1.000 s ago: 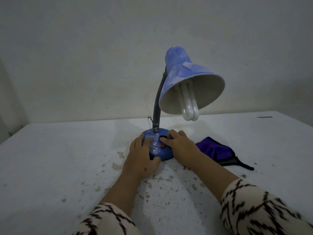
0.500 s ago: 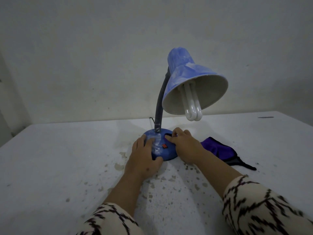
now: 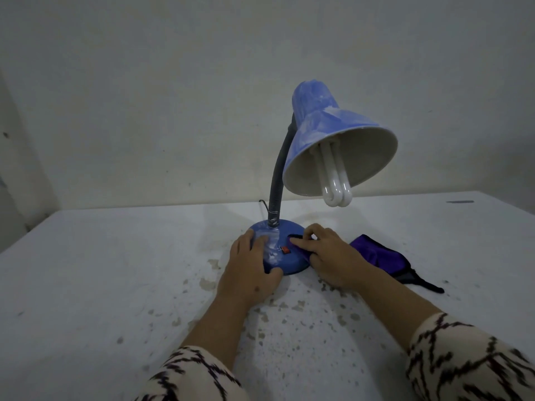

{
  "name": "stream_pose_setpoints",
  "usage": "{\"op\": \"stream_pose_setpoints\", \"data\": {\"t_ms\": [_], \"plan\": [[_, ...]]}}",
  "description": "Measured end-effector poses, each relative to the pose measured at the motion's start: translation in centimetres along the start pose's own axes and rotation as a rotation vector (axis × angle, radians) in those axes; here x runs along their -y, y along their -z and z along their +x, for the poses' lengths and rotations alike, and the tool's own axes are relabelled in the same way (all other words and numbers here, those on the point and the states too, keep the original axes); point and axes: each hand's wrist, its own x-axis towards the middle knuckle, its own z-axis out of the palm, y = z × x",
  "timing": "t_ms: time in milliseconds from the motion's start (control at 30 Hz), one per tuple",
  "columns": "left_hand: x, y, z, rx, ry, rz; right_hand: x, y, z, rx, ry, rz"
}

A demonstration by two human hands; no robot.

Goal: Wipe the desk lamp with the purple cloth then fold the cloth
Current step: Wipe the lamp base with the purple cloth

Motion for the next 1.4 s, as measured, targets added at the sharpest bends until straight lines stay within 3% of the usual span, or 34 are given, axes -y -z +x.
{"op": "stream_pose_setpoints", "data": {"t_ms": [333, 567, 800, 1000, 1167, 1267, 1400], "plan": [[-0.3, 0.0, -0.1, -0.003, 0.012, 0.007, 1.3, -0.2, 2.7, 0.018, -0.171, -0.045], [-0.1, 0.1, 0.1, 0.006, 0.011, 0.005, 0.9, -0.1, 0.3, -0.036, 0.028, 0.068], [-0.1, 0.0, 0.1, 0.011, 0.013, -0.009, 0.9, 1.2, -0.3, -0.195, -0.077, 0.46], [-0.1, -0.1, 0.2, 0.006, 0.007, -0.025, 2.0, -0.4, 1.0, -0.08, 0.036, -0.062], [-0.1, -0.1, 0.1, -0.001, 0.004, -0.033, 1.9, 0.0, 0.3, -0.027, 0.151, -0.333], [-0.2, 0.0, 0.0, 0.013, -0.01, -0.046, 1.8, 1.4, 0.7, 0.012, 0.189, -0.315], [-0.1, -0.1, 0.0, 0.011, -0.027, -0.023, 1.4, 2.3, 1.4, -0.101, 0.102, -0.025]]}}
